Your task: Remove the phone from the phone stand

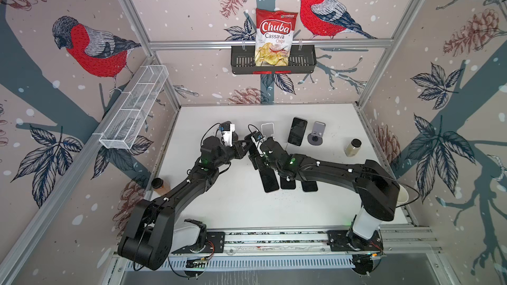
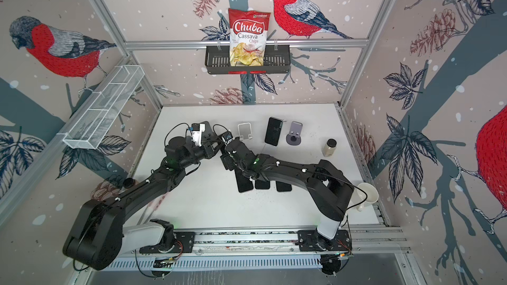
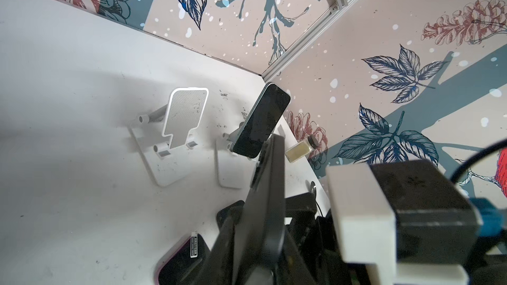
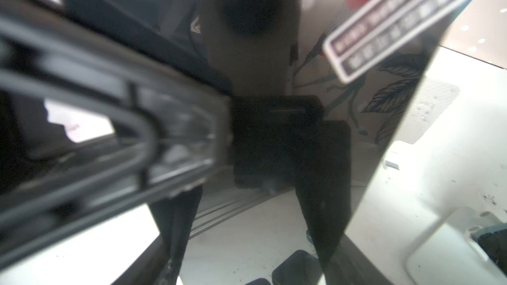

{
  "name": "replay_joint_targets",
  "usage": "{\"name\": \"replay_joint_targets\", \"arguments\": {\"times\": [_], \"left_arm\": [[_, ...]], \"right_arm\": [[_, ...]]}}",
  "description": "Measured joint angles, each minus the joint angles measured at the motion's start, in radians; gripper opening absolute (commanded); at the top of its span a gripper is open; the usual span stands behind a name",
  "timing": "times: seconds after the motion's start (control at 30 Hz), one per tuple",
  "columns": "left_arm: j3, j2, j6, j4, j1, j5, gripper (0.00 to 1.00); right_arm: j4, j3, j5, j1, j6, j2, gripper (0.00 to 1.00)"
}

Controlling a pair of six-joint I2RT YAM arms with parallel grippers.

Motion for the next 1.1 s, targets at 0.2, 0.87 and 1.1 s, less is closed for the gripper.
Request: {"name": "replay_joint_targets", "arguments": {"times": [0.2,0.87,1.1], "left_arm": [[-0.003,-0.008,0.029,-0.004,0.007,-0.031,0.0],[-0.025,-0.024,-0.026,-0.012,0.007,-0.031,0.0],[-0.033,-0.03,-0.022,-0.016,0.008,-0.023,0.0]], "right_arm": [[-0.005,0.013,-0.013,0.0,0.002,0.003,0.72],[-0.041,0.035,-0.09,-0.01,0.026,0.012,0.81],[-0.016,0.037,-0.197,-0.04,0.032,0.008,0.88]]}}
